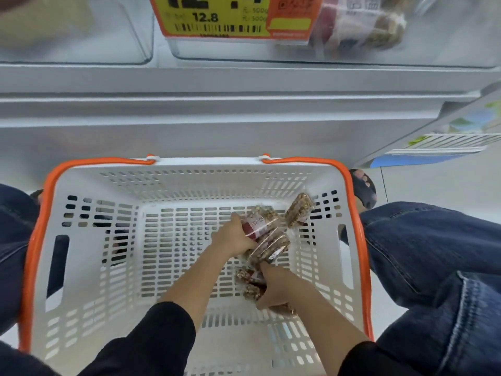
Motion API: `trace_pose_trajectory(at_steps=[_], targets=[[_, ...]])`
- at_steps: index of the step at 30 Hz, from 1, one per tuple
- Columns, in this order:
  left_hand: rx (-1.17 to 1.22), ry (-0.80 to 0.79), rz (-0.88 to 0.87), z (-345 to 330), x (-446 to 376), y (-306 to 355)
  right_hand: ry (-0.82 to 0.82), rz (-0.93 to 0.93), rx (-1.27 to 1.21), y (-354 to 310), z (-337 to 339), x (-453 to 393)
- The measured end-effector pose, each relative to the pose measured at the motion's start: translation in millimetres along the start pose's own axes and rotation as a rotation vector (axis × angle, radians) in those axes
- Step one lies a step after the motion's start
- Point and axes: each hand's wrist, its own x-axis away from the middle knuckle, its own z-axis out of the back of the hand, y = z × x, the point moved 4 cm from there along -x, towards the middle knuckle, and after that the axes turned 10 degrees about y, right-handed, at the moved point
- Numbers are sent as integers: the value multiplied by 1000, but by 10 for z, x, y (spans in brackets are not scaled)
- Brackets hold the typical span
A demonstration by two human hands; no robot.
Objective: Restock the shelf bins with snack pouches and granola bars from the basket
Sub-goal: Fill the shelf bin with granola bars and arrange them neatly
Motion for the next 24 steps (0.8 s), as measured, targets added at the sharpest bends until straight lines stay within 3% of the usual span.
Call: trace_pose_trajectory(at_steps=[3,6,12,14,17,21,24], targets=[[414,25,118,198,179,-33,-35,-25,-180,-119,183,132],[549,129,136,608,406,-7,-107,25,-293,-367,549,384],[440,147,-165,1645,1207,558,-105,110,206,-791,1707,1220],[404,290,-288,2023,1551,808,33,154,273,-894,2180,1732],[536,522,-397,2556,2047,1176,311,203,239,-975,2847,2593],[686,521,-499,3009,2446,1741,831,285,-57,-866,3590,3312],[758,533,-527,3319,2482,2114,1116,319,-218,-768,3969,3273]])
